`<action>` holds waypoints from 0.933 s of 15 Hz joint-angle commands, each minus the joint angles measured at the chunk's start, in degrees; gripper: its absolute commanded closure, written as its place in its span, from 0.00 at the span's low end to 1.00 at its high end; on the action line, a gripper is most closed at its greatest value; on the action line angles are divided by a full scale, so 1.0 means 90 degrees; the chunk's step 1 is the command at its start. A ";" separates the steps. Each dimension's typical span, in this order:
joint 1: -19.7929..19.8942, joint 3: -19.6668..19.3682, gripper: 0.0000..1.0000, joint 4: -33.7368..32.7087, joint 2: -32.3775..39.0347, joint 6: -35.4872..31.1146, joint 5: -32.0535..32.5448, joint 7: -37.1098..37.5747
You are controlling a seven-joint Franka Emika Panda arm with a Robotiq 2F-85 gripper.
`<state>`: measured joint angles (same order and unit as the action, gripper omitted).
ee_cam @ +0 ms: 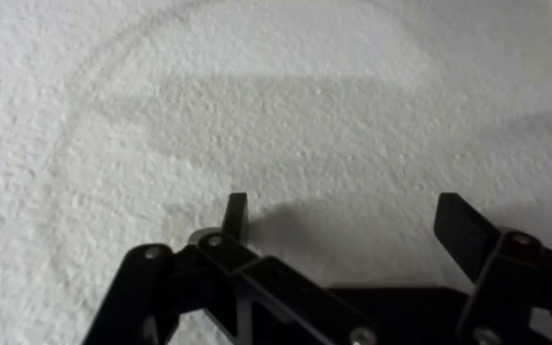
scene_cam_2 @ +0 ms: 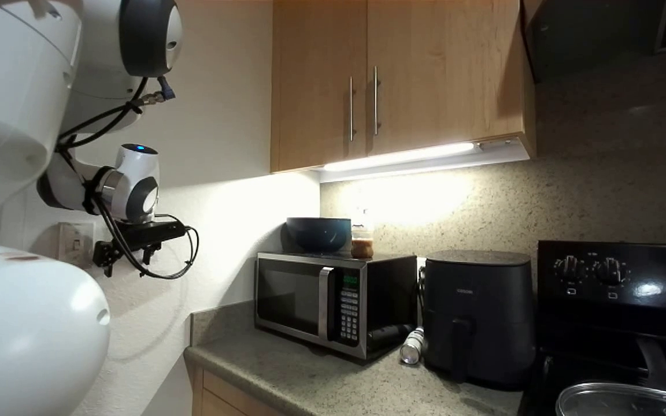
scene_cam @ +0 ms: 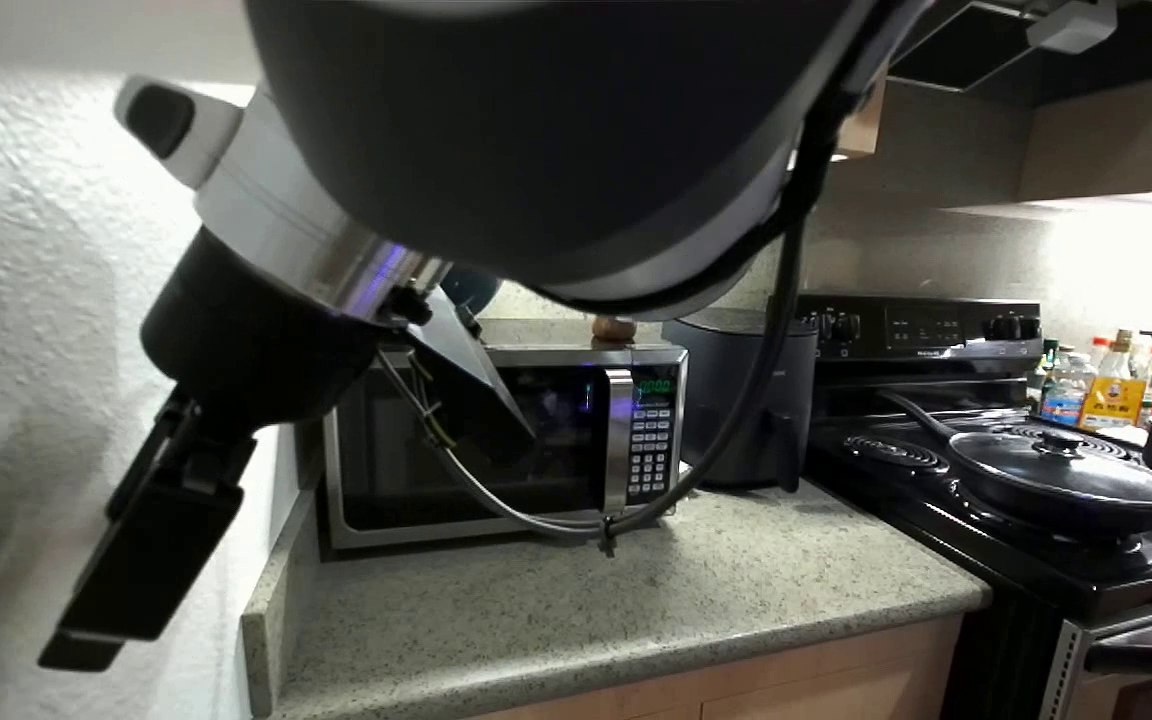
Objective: Switch off the light from the wall switch
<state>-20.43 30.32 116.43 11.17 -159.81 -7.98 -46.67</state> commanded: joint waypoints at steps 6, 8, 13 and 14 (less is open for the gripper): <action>0.0154 0.0174 0.00 0.0079 -0.0100 -0.0334 -0.0582 -0.0242; 0.0074 0.0179 0.00 0.0040 -0.0124 -0.0016 -0.0484 -0.0141; -0.0332 -0.0272 0.00 0.0264 -0.0798 0.1297 0.0855 0.1713; -0.0386 -0.0277 0.00 0.0216 -0.0875 0.1606 0.1100 0.1988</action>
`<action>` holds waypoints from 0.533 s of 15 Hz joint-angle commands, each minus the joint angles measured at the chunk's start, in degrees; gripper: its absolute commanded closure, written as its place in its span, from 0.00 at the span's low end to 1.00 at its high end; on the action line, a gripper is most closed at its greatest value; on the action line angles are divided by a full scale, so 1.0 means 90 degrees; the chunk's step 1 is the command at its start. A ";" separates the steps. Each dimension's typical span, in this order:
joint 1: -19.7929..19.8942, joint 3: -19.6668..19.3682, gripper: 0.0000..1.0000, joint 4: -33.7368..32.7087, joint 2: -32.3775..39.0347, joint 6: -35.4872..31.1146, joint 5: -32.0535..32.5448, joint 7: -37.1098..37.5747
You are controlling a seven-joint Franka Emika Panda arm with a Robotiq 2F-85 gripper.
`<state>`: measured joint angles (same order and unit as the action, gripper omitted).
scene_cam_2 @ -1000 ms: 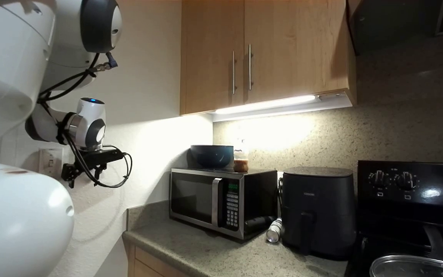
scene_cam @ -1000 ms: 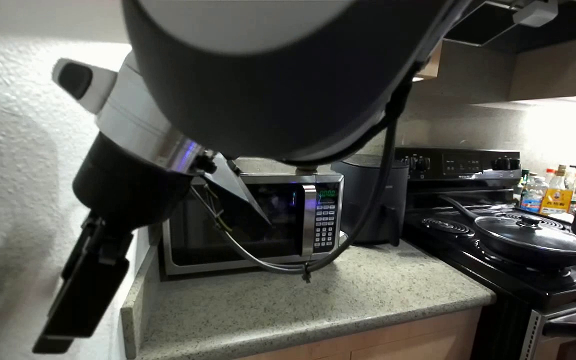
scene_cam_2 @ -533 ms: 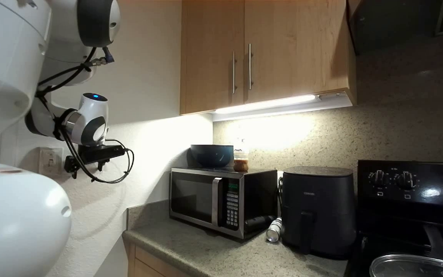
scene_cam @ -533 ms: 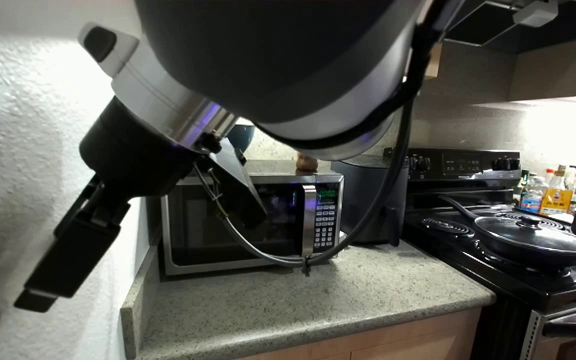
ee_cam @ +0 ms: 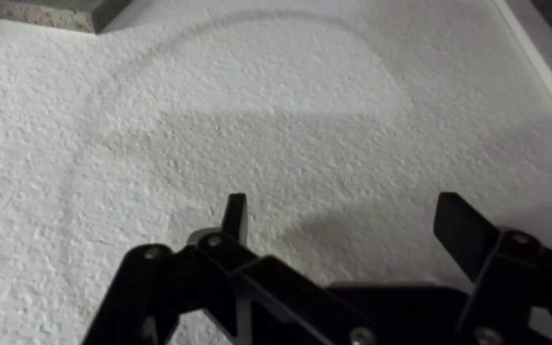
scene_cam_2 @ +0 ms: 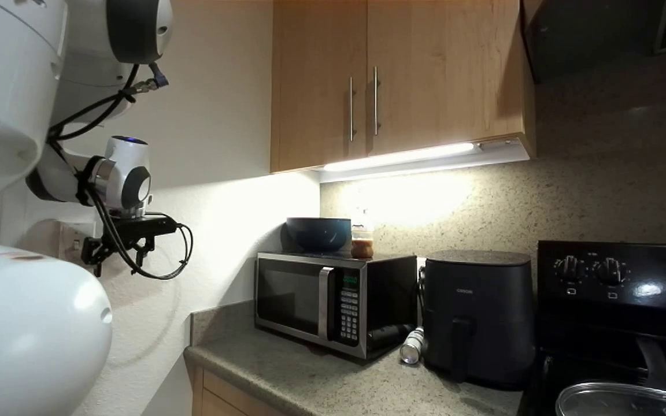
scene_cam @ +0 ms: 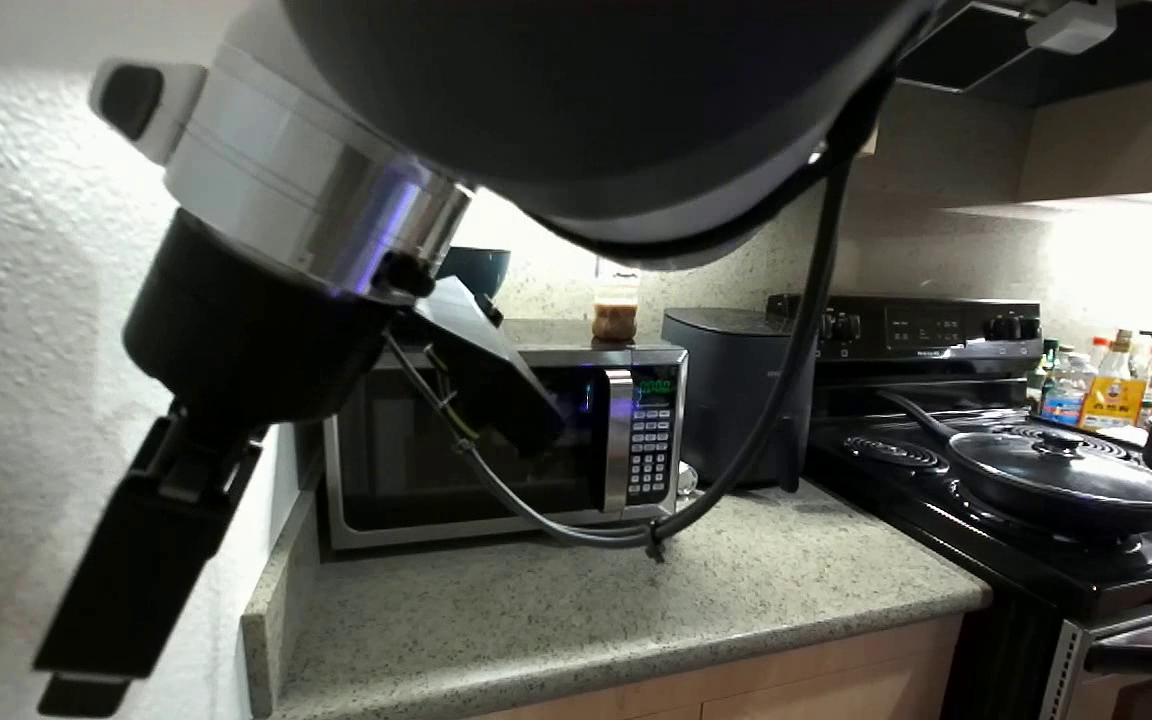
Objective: Switch off the light from the wall switch
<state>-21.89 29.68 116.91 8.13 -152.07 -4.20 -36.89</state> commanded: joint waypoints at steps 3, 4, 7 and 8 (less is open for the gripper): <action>-0.0236 -0.0158 0.00 -0.0019 -0.0338 0.0787 0.0581 0.0771; -0.0277 -0.0165 0.00 -0.0018 -0.0440 0.0926 0.0627 0.0889; -0.0281 -0.0131 0.00 -0.0076 -0.0403 0.0756 0.0158 0.0432; -0.0271 -0.0104 0.00 -0.0100 -0.0341 0.0639 -0.0075 0.0211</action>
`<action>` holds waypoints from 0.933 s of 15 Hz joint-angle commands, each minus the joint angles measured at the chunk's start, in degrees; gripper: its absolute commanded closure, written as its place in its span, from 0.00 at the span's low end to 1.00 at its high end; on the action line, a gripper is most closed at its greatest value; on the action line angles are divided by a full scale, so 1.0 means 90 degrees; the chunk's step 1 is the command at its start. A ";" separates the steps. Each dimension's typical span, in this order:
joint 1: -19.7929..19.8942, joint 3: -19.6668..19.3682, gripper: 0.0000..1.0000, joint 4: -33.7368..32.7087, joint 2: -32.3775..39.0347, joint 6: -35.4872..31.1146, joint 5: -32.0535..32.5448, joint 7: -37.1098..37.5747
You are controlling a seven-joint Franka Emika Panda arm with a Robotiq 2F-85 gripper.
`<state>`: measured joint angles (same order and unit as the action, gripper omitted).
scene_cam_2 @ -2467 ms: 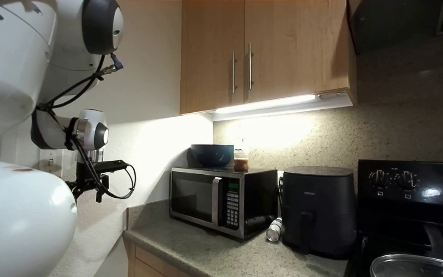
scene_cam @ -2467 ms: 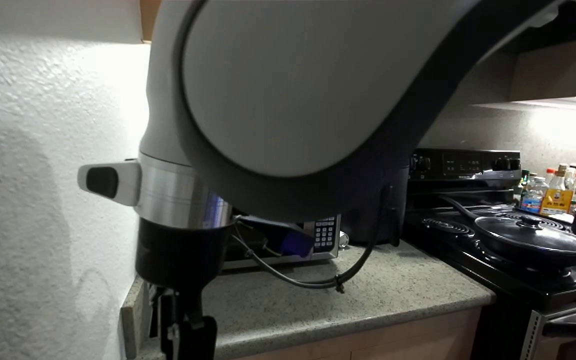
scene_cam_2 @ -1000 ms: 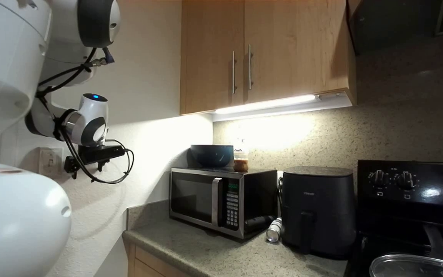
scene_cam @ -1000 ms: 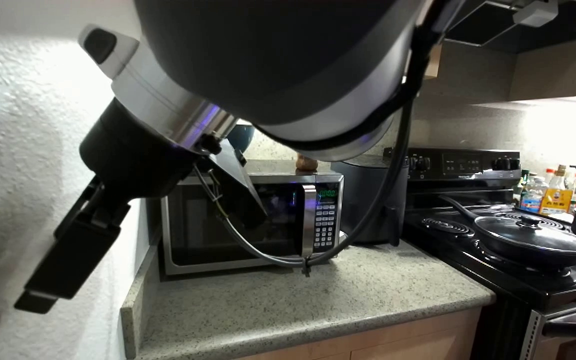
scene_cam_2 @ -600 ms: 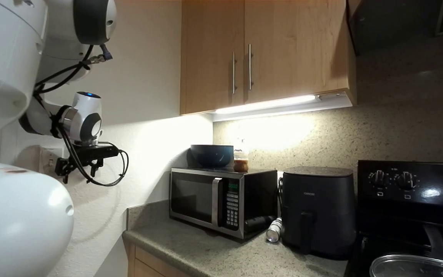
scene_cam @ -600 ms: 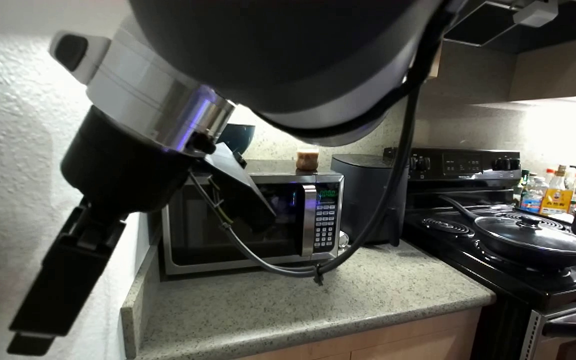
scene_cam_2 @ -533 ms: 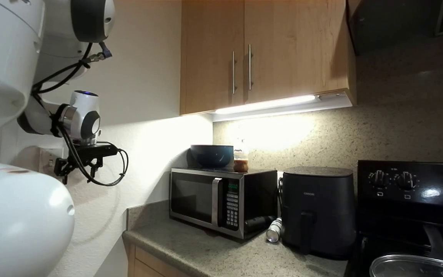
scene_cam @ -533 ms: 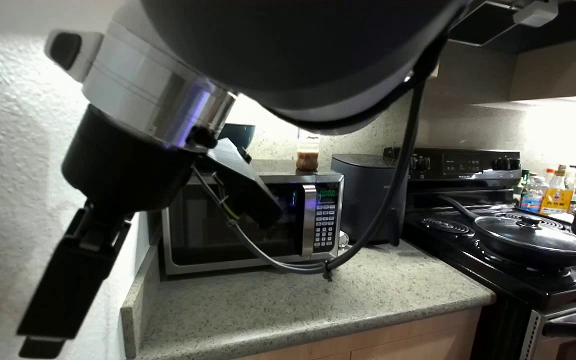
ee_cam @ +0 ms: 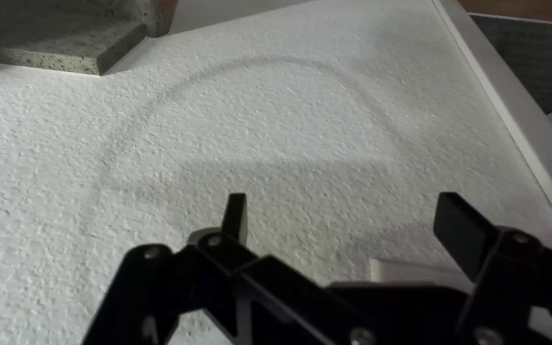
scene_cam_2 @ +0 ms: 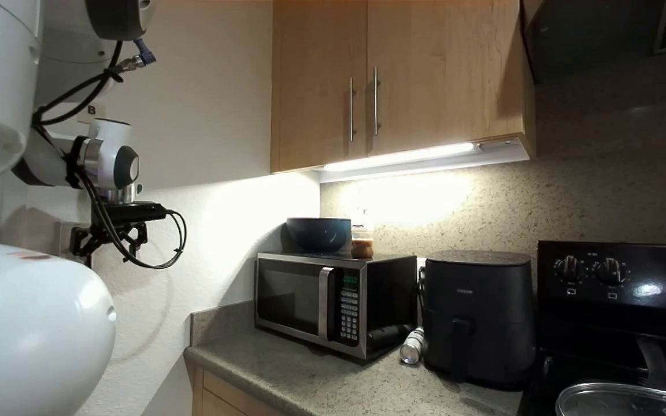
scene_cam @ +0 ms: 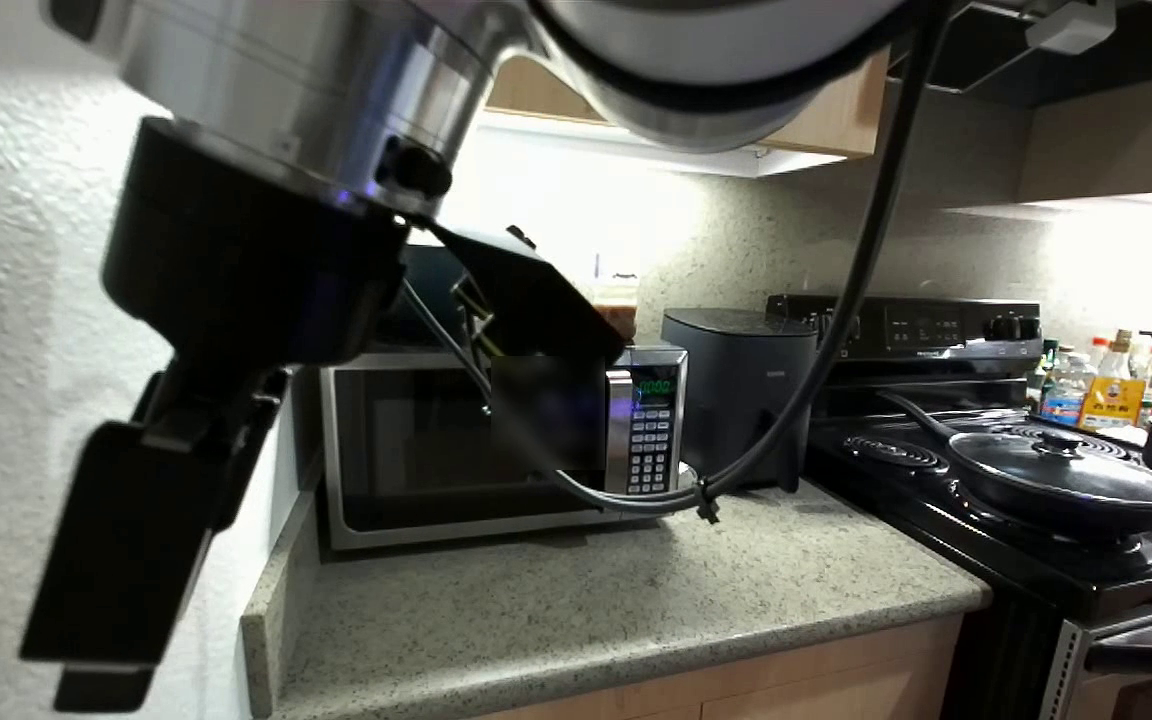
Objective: Switch off the light from the wall switch
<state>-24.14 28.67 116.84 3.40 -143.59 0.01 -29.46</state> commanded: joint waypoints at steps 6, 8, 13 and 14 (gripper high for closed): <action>0.0008 0.0184 0.00 -0.0242 0.0395 -0.0737 -0.1390 -0.1456; 0.0023 0.0210 0.00 -0.0291 0.0441 -0.0758 -0.1495 -0.1539; 0.0016 0.0173 0.00 -0.0230 0.0369 -0.0927 -0.1392 -0.1531; 0.0012 0.0178 0.00 -0.0214 0.0335 -0.0979 -0.1386 -0.1544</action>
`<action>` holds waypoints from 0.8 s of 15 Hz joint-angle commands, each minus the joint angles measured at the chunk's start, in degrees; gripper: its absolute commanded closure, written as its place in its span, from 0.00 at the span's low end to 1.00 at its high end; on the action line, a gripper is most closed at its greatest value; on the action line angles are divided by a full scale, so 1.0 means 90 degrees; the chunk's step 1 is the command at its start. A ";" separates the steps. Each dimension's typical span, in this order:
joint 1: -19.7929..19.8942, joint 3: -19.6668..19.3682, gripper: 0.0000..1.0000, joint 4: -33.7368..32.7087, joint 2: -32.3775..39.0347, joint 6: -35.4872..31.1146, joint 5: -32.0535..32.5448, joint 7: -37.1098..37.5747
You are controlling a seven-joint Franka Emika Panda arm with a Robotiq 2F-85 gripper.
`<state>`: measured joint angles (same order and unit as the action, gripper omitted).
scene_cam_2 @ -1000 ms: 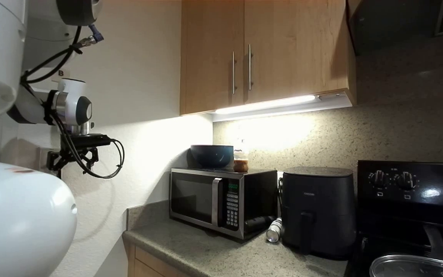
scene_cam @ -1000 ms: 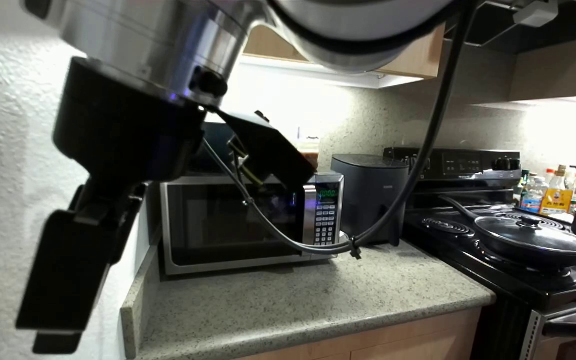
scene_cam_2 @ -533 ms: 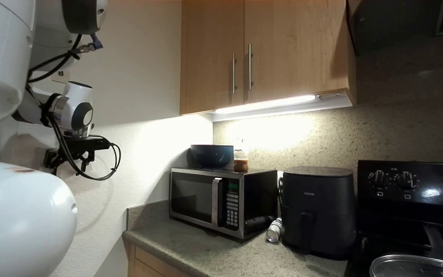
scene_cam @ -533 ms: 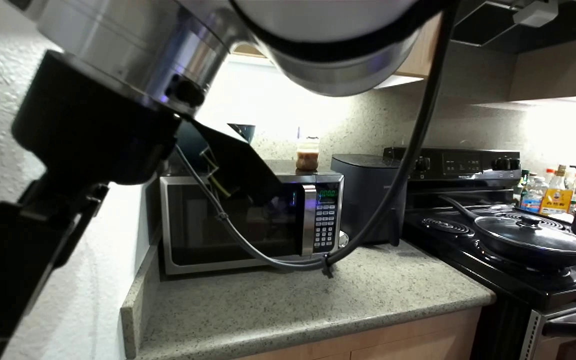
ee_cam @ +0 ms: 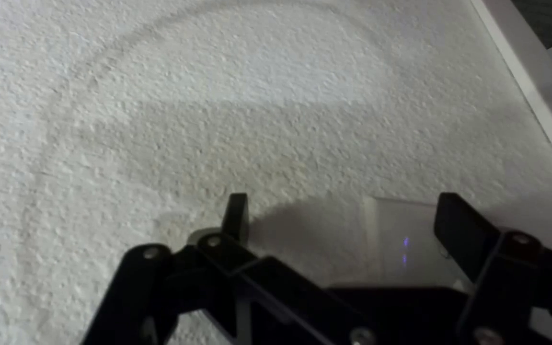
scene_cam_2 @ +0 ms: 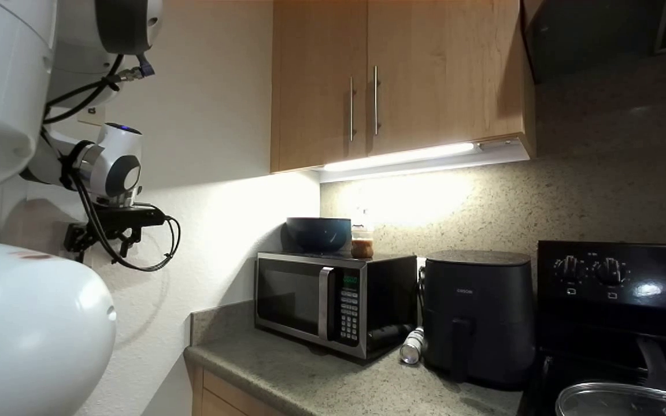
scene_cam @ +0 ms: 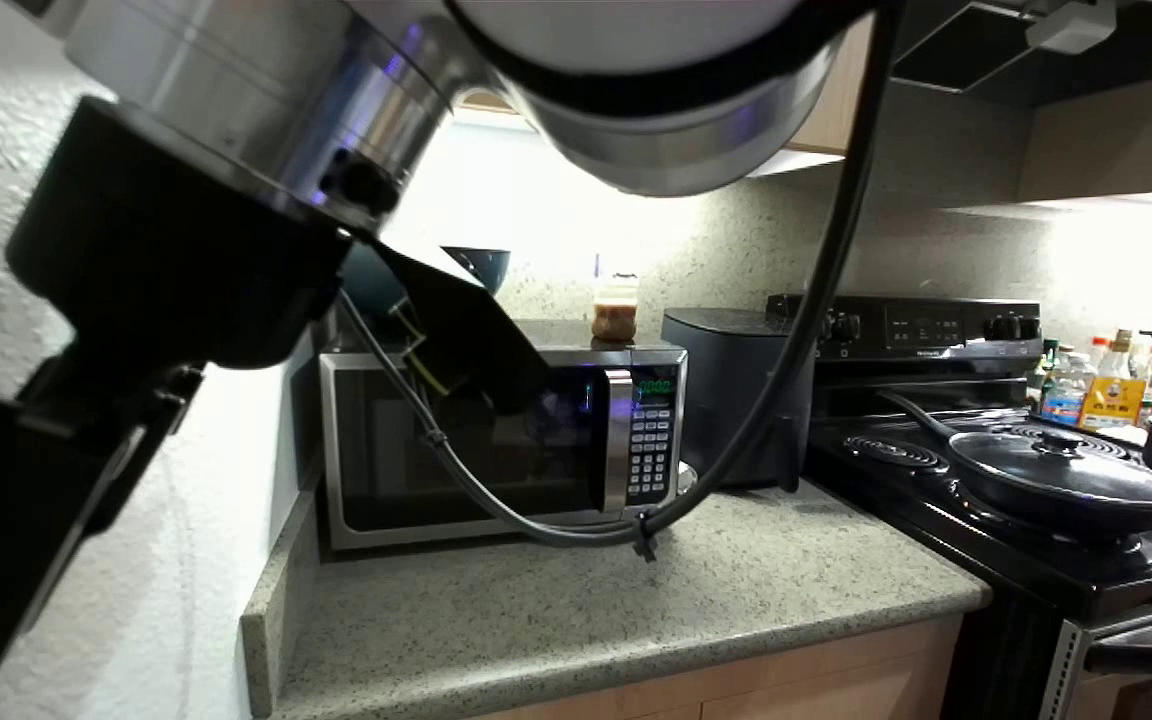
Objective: Switch off the light from the wall switch
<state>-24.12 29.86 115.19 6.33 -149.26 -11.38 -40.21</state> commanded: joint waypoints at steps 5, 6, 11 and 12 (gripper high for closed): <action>0.0005 0.0089 0.00 0.0222 -0.0238 -0.0780 -0.0181 -0.0500; 0.0005 0.0098 0.00 0.0286 -0.0281 -0.0878 -0.0203 -0.0526; -0.0004 0.0025 0.00 0.0473 -0.0244 -0.0973 0.0008 -0.0129; -0.0004 0.0024 0.00 0.0489 -0.0278 -0.1021 0.0008 -0.0129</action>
<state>-24.16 30.07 119.60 3.82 -158.45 -11.30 -41.38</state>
